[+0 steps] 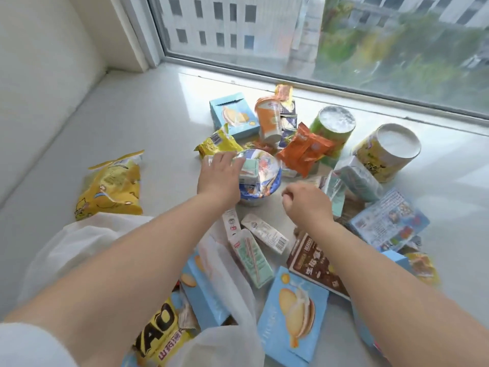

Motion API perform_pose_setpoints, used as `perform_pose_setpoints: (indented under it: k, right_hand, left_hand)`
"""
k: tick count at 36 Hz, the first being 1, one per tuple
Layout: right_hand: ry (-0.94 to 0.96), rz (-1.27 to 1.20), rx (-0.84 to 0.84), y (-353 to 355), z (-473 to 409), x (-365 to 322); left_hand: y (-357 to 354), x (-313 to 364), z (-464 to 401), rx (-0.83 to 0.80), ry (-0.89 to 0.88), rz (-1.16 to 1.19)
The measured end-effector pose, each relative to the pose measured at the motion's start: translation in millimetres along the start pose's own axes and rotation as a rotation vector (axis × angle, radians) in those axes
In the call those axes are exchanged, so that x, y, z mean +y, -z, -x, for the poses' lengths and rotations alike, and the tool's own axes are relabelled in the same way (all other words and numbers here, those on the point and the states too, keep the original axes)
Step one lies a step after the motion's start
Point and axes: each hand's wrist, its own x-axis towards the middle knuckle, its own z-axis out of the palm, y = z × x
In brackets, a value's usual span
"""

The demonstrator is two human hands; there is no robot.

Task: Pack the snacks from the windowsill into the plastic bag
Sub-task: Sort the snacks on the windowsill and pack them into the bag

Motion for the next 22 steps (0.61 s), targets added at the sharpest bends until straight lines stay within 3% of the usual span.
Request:
perform_pose_setpoints:
  k: [5, 10, 17, 20, 22]
  right_hand:
    - [-0.124, -0.130, -0.052, -8, -42, 13]
    - [-0.225, -0.308, -0.057, -14, -89, 10]
    - [-0.170, -0.420, -0.184, -17, -145, -11]
    - [-0.160, -0.420, -0.275, -22, -165, -16]
    - [-0.170, -0.385, -0.357, -27, -178, -18]
  left_hand:
    - [-14, -10, -43, -0.128, -0.047, -0.009]
    - [-20, -34, -60, -0.099, -0.049, 0.127]
    - [-20, -59, -98, 0.024, 0.529, 0.828]
    - [-20, -74, -121, -0.049, 0.847, 1.212]
    - [-24, -79, -133, -0.176, 0.951, 1.448]
